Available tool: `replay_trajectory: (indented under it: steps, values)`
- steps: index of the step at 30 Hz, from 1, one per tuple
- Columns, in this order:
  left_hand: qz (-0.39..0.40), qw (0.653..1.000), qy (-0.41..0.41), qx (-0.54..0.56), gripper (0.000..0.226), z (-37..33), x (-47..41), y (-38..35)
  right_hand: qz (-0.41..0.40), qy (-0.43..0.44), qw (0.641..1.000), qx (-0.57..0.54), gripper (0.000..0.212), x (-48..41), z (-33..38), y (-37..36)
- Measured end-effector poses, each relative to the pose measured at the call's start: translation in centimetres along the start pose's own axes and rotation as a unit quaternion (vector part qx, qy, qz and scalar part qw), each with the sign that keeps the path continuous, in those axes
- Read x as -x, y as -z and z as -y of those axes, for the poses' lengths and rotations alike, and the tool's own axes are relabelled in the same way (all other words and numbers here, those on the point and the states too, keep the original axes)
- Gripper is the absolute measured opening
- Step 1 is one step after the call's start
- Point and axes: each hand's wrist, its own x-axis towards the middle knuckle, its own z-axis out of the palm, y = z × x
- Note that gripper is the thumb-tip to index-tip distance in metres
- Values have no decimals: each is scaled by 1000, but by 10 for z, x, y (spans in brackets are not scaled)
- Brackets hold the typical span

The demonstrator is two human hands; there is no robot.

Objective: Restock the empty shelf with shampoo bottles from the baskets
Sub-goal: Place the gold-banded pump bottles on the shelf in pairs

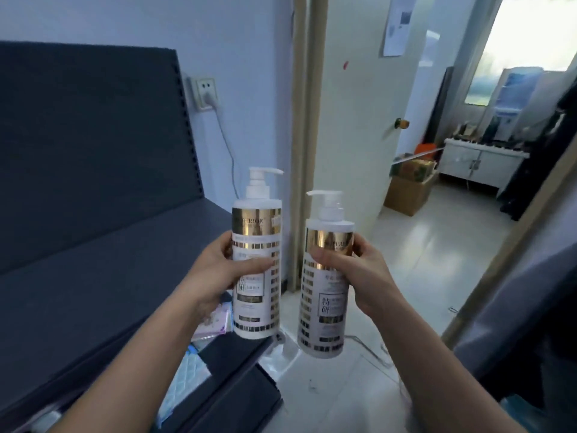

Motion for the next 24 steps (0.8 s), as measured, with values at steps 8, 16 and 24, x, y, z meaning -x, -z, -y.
replay_trajectory:
  steps: [8,16,24]
  values:
    - [-157,987,-22,-8,55,-24,2,26,124,35,991,25,61,-59,20,-31]
    - [-253,967,-23,-25,57,-33,-16,67,192,41,980,14,55,-104,42,-85]
    - [-303,952,-32,-24,53,-32,-60,118,235,38,971,12,46,-158,48,-143]
